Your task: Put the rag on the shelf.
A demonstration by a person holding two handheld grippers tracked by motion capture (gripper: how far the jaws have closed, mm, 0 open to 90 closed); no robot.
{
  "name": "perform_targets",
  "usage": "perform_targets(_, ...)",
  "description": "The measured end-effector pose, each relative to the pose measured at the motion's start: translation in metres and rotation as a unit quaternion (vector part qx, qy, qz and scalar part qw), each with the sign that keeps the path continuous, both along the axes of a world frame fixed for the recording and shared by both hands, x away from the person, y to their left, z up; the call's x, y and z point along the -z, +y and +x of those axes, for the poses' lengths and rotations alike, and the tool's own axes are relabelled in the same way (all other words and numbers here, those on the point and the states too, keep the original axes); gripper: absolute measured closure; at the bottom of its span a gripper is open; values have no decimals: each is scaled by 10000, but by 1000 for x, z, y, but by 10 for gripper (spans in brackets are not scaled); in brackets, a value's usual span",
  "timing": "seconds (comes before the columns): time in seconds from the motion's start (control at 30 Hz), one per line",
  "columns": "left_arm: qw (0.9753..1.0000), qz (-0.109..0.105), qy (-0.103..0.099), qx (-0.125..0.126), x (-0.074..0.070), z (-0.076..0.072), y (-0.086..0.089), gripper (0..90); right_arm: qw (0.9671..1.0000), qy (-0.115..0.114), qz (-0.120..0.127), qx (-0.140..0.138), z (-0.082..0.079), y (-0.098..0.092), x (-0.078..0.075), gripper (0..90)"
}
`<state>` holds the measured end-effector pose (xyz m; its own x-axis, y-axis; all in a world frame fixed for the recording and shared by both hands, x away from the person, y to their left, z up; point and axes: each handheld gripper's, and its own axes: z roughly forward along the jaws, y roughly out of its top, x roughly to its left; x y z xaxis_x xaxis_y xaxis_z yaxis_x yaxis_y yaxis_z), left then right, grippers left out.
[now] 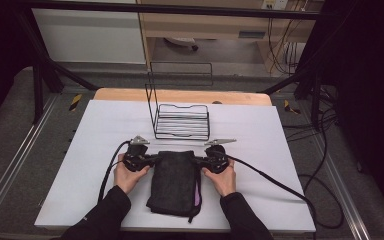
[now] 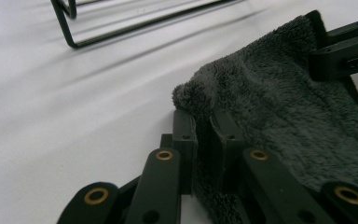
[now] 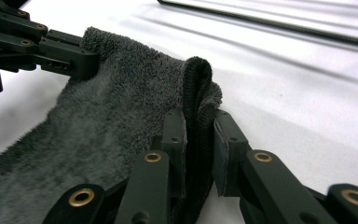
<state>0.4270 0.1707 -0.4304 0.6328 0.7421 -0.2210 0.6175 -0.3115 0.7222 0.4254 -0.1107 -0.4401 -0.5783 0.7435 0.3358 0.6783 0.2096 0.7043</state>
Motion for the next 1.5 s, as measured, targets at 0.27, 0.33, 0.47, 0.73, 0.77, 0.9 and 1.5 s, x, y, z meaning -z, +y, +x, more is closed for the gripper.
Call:
perform_targets(0.27, 9995, -148, -266, 99, -19, -8, 6, 815, 9996, -176, 227, -29, -5, -2, -13, 779)
perform_targets(0.33, 9993, -174, -310, 106, -22, -10, 7, 815, 9994, -241, 241, -46, -6, -1, -17, 779)
perform_targets(0.47, 9988, -276, -386, 147, -31, -13, 10, 815, 9988, -391, 280, -52, -10, 0, -25, 781)
perform_targets(0.73, 9967, -408, -686, 167, -49, -23, 11, 815, 9967, -712, 389, -60, -16, -3, -41, 783)
perform_targets(0.77, 9963, -425, -725, 162, -51, -24, 10, 815, 9964, -751, 384, -65, -16, -3, -43, 783)
perform_targets(0.9, 9950, -476, -857, 174, -59, -28, 11, 816, 9947, -938, 404, -89, -20, -4, -51, 784)
perform_targets(1.5, 9858, -637, -1536, 213, -98, -55, 9, 821, 9827, -1789, 469, -106, -43, -10, -94, 790)
